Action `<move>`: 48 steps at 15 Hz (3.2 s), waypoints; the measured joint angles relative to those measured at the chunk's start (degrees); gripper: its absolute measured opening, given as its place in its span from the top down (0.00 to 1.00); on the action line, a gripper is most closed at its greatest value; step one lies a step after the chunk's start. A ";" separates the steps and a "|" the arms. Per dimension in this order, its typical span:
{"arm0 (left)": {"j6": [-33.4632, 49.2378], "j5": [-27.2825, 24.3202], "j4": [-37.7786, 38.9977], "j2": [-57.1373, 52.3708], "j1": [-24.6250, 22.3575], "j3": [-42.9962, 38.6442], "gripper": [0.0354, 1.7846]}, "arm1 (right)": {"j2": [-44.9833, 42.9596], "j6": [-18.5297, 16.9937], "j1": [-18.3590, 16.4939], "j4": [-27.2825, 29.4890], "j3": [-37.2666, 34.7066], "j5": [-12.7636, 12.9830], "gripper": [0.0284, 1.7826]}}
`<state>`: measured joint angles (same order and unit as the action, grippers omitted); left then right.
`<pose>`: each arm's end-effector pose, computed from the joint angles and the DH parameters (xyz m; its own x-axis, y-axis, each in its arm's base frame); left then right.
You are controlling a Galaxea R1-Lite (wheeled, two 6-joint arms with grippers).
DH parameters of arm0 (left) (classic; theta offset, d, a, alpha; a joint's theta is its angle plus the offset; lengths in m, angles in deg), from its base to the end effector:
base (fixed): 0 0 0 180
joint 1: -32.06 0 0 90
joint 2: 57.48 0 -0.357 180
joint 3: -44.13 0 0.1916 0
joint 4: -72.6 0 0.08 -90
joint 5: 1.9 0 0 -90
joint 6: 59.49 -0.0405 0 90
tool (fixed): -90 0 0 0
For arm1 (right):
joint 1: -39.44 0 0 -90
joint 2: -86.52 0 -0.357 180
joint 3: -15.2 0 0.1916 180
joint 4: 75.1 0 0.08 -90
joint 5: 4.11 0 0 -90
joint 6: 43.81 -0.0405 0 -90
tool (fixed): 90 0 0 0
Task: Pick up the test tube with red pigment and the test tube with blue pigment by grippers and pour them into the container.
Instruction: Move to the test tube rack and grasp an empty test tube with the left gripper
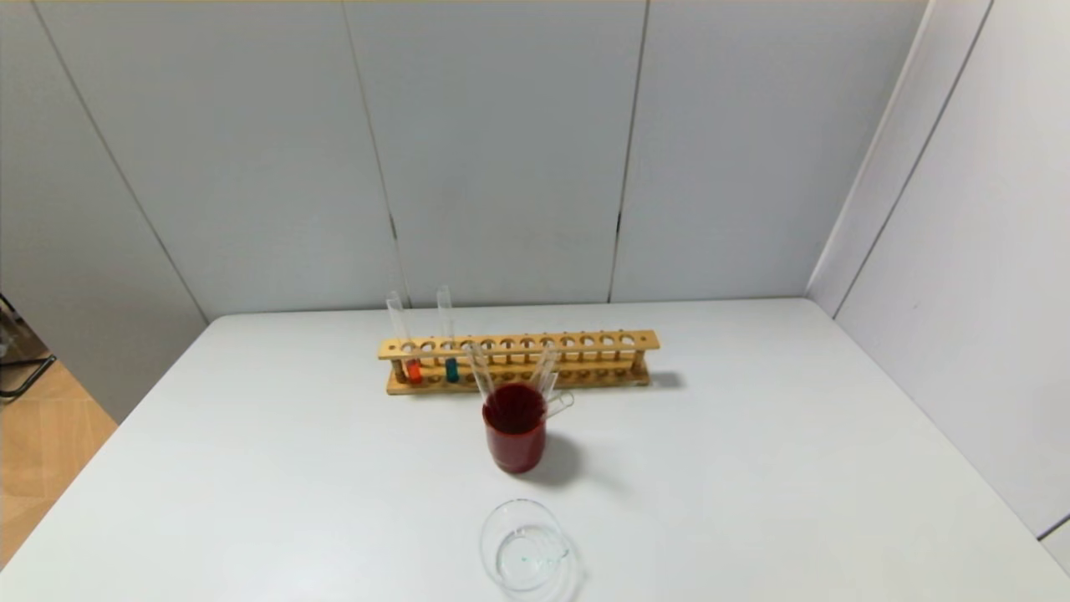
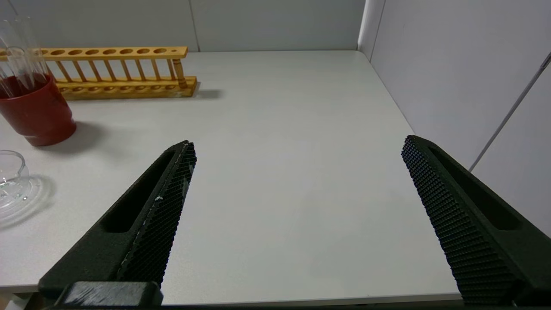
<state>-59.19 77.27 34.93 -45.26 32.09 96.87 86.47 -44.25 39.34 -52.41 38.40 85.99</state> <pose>-0.0836 -0.0076 0.2060 0.9809 -0.1884 0.0488 0.1884 0.9821 0.0041 -0.0605 0.0000 0.0765 0.9999 -0.0035 0.0098 0.0034 1.0000 0.0077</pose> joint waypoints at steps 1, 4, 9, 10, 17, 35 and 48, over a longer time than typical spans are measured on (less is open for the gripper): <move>-0.01 -0.30 0.01 3.32 0.02 2.62 0.02 | 0.00 0.00 0.00 0.02 0.00 0.00 0.02; -0.09 -1.52 3.39 14.70 0.16 9.37 0.02 | 0.00 0.00 0.00 0.00 0.00 0.00 0.02; -0.10 -2.84 17.34 34.74 0.72 14.53 0.02 | 0.00 0.00 0.00 0.00 0.00 0.00 0.02; -0.12 -2.89 20.53 38.49 1.29 14.67 0.02 | 0.00 0.00 0.00 0.00 0.00 -0.02 0.02; -0.01 -2.97 43.81 61.09 3.52 11.73 0.02 | 0.00 0.00 0.00 0.00 0.00 0.00 0.02; -1.93 -2.84 95.89 102.29 7.72 1.08 0.02 | 0.00 0.00 0.00 0.00 0.00 0.00 0.02; -1.78 2.39 91.15 111.92 9.64 11.52 0.02 | 0.00 0.00 0.00 0.00 0.00 0.00 0.02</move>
<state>-60.97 79.66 126.08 66.67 41.73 108.39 86.47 -44.25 39.34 -52.41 38.40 85.99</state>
